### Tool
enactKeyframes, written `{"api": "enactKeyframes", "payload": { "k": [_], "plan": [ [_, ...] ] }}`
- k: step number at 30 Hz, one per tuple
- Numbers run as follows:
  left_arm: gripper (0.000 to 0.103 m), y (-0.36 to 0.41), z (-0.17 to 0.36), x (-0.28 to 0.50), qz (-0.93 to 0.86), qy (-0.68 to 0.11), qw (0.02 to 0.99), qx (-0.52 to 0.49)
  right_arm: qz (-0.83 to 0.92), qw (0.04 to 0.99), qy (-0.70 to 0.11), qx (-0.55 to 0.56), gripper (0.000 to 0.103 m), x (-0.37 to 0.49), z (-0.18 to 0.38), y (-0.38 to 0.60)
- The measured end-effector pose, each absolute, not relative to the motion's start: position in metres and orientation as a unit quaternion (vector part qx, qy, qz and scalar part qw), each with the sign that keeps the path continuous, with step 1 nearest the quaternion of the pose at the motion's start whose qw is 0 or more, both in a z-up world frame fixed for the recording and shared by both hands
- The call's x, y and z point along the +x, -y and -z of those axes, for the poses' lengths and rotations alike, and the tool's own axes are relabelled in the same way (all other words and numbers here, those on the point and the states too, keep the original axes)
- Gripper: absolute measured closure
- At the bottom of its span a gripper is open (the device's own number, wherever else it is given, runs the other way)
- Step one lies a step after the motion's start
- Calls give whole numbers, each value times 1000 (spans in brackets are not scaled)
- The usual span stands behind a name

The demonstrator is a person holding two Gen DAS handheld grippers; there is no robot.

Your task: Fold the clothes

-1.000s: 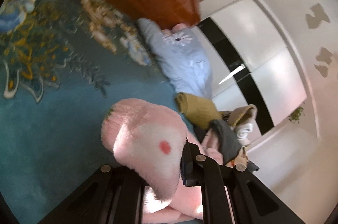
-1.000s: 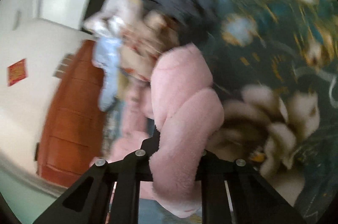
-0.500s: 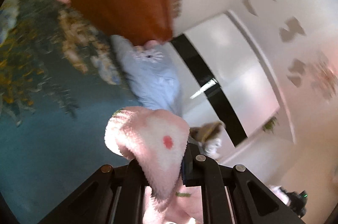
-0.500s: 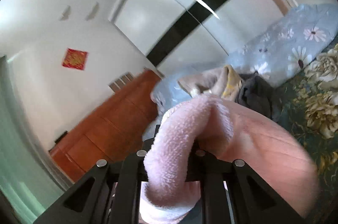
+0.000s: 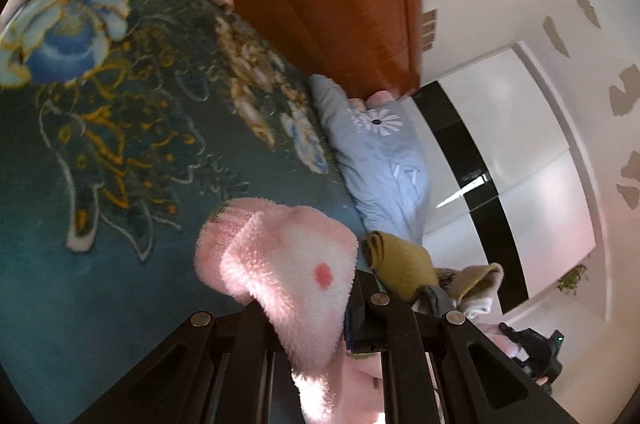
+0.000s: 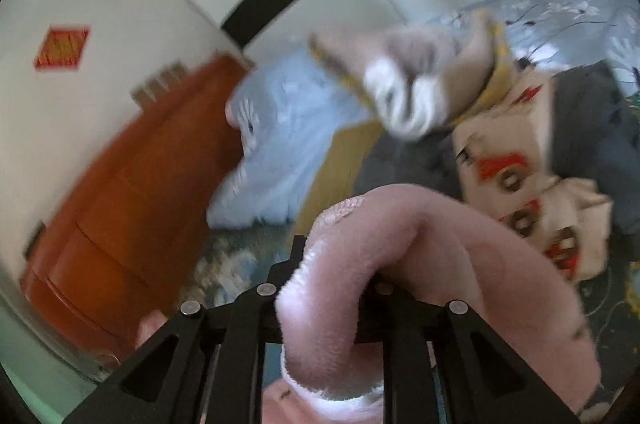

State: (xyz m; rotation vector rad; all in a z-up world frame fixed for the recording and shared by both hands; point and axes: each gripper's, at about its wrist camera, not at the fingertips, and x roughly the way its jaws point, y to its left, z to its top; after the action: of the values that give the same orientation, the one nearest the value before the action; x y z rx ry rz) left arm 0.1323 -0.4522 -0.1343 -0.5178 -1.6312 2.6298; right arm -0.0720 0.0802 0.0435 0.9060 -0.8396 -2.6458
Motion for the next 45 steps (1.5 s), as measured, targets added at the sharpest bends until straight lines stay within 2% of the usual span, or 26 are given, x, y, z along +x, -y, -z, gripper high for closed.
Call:
{"api": "enactKeyframes", "payload": {
  "k": [3, 7, 10, 13, 17, 18, 19, 20, 21, 22, 24, 30, 36, 38, 39, 45],
  "plan": [
    [91, 453, 141, 128, -833, 525, 0, -173, 907, 131, 229, 329, 55, -73, -34, -58],
    [91, 452, 144, 128, -834, 522, -2, -179, 913, 162, 193, 321, 43, -49, -42, -56],
    [90, 451, 144, 129, -833, 523, -3, -181, 918, 183, 187, 297, 37, -19, -53, -71],
    [90, 450, 143, 131, -834, 522, -2, -181, 918, 198, 187, 288, 36, 16, -51, -86],
    [90, 444, 139, 133, -839, 514, 4, -180, 891, 204, 158, 375, 36, 41, 7, -79],
    [90, 443, 138, 133, -839, 512, 6, -181, 882, 194, 150, 402, 37, 39, 28, -73],
    [90, 442, 138, 134, -840, 511, 7, -183, 873, 184, 148, 426, 42, 35, 48, -68],
    [90, 442, 138, 135, -840, 510, 8, -185, 864, 176, 165, 442, 47, 26, 64, -67],
    [90, 442, 138, 135, -840, 509, 8, -187, 852, 169, 196, 455, 59, 17, 80, -67],
    [90, 443, 138, 136, -840, 509, 8, -188, 842, 159, 225, 463, 60, 7, 94, -69],
    [90, 447, 137, 138, -838, 514, 9, -186, 834, 128, 278, 459, 60, -13, 112, -77],
    [90, 446, 137, 131, -835, 519, 14, -183, 837, 22, 349, 421, 60, -53, 134, -105],
    [90, 443, 134, 128, -841, 510, 19, -181, 823, -14, 371, 429, 60, -82, 151, -108],
    [90, 443, 134, 128, -840, 511, 20, -180, 826, -15, 363, 432, 77, -86, 152, -102],
    [90, 443, 134, 129, -840, 512, 20, -180, 827, -11, 357, 434, 92, -86, 150, -99],
    [90, 441, 129, 131, -844, 507, 35, -170, 837, 79, 372, 393, 96, -47, 95, -110]
  ]
}}
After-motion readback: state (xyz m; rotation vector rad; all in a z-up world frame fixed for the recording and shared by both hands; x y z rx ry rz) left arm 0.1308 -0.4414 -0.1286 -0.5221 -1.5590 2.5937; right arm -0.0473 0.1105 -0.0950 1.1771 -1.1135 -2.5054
